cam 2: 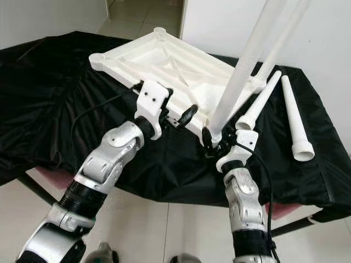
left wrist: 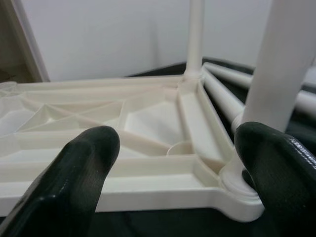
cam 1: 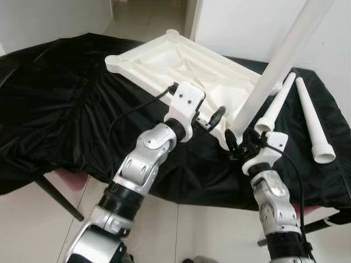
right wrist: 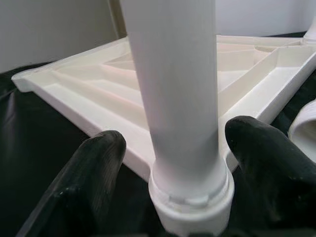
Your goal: Building children table
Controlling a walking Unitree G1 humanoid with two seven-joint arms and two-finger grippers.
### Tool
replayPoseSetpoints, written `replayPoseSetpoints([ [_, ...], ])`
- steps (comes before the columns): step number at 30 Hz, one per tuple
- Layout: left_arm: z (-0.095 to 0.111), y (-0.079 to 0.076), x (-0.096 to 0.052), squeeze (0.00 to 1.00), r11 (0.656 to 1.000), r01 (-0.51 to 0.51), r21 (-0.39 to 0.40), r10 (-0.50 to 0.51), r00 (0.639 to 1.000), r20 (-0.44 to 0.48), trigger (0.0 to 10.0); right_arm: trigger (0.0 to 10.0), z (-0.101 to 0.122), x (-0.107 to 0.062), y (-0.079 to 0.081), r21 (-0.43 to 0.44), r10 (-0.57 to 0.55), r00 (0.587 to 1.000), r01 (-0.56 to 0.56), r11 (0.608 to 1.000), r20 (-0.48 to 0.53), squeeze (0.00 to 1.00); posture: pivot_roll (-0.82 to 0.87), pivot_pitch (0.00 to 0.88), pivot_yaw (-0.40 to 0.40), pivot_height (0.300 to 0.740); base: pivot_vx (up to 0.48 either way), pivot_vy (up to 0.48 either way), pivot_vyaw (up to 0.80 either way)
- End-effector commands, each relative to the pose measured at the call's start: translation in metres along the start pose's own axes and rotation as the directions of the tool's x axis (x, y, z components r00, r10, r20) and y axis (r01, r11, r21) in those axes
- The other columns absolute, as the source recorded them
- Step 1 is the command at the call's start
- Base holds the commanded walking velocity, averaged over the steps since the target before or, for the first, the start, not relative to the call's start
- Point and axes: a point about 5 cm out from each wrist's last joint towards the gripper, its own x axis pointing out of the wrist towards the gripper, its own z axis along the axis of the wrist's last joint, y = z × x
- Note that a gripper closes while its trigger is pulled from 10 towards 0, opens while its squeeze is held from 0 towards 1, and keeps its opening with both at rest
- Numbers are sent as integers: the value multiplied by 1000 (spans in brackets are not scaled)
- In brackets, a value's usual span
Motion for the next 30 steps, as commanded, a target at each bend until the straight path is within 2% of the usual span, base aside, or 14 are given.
replayPoseSetpoints([
  [1,-2,-2,5,0,999,-24,32,25,1000,-10,10000,10000,-2,-1,-6,7,-33,999,33,999,-13,0,56,48,-64,740,0,0,0],
  [3,-7,0,12,0,996,-20,87,24,999,-49,10000,10000,-2,-1,-5,11,-31,999,31,999,-12,0,55,51,-62,740,0,0,0],
  [4,-7,0,12,0,996,-20,87,24,999,-49,10000,10000,-2,-1,-5,11,-31,999,31,999,-12,0,55,51,-62,740,0,0,0],
  [7,-16,11,22,0,990,-41,137,61,988,-142,10000,10000,-5,-7,-4,15,-31,999,31,999,-20,0,53,62,-55,740,0,0,0],
  [11,-20,18,28,0,986,-61,155,91,978,-189,10000,10000,-8,-13,-4,13,-32,999,33,999,-32,0,45,68,-50,740,0,0,0],
  [12,-23,24,32,0,981,-80,178,119,969,-216,10000,10000,-11,-19,-5,10,-37,998,37,999,-42,0,40,71,-47,740,0,0,0],
  [14,-23,24,32,0,981,-80,178,119,969,-216,10000,10000,-11,-19,-5,10,-37,998,37,999,-42,0,40,71,-47,740,0,0,0],
  [17,-24,34,37,0,964,-110,244,169,956,-241,10000,10000,-16,-31,-4,9,-42,997,43,999,-63,0,22,78,-34,740,0,0,0],
  [20,-24,38,38,0,957,-120,265,187,951,-248,10000,10000,-18,-37,-3,11,-40,997,41,999,-70,0,19,78,-33,740,0,0,0],
  [22,-23,44,41,0,938,-132,320,220,941,-257,10000,10000,-18,-49,-1,19,-14,997,15,1000,-75,0,-4,88,-17,740,0,0,0],
  [30,-18,48,47,0,919,-97,383,213,938,-274,10000,10000,-14,-63,-2,12,-1,997,2,1000,-74,0,-44,107,12,740,0,0,0],
])
